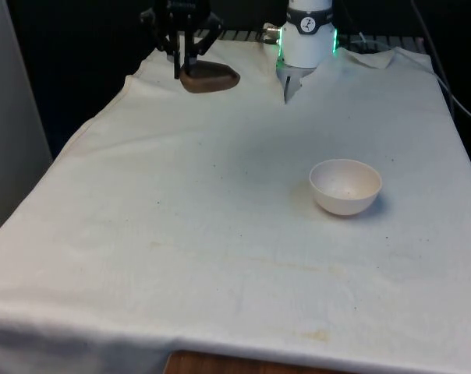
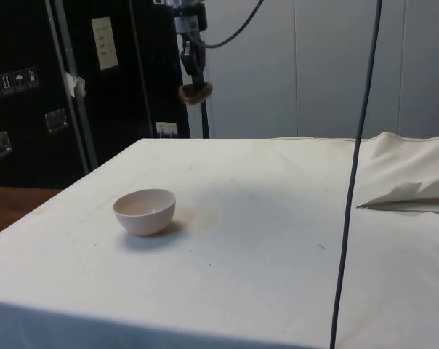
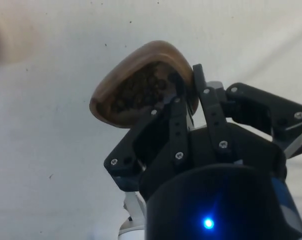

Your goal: Pour the coffee beans from the cup into the bowl.

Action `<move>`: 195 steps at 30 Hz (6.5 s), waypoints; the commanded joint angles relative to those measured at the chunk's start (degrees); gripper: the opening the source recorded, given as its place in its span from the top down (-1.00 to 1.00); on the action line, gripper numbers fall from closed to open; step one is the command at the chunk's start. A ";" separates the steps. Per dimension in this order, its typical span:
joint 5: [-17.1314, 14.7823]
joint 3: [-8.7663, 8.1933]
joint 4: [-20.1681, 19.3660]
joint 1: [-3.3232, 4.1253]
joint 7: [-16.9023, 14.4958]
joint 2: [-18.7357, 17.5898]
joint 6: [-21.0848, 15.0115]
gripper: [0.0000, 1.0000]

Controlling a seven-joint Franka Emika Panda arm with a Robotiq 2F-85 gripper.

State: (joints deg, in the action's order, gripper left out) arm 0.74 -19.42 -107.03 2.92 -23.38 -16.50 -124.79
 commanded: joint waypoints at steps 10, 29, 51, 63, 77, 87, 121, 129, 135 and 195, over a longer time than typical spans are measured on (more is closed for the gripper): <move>0.57 1.60 -0.52 0.46 4.07 0.57 0.34 1.00; 1.43 4.58 -0.40 0.52 10.43 0.46 0.57 1.00; 5.33 6.76 -0.17 0.17 17.48 0.17 0.52 1.00; 10.89 8.25 -0.29 0.63 23.84 0.23 0.69 1.00; 16.62 11.06 -0.63 0.74 29.74 0.52 1.43 1.00; 21.03 13.98 -0.63 0.86 34.55 0.57 3.04 1.00; 34.89 24.52 0.74 1.20 50.02 -1.09 10.31 1.00; 38.56 26.47 1.55 1.32 53.23 -2.35 12.38 1.00; 41.48 28.42 3.44 1.43 55.69 -4.35 14.84 1.00; 57.58 34.55 3.09 1.03 61.76 -9.34 13.98 1.00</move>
State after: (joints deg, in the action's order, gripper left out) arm 57.81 15.13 -103.25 4.13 38.16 -26.30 -109.55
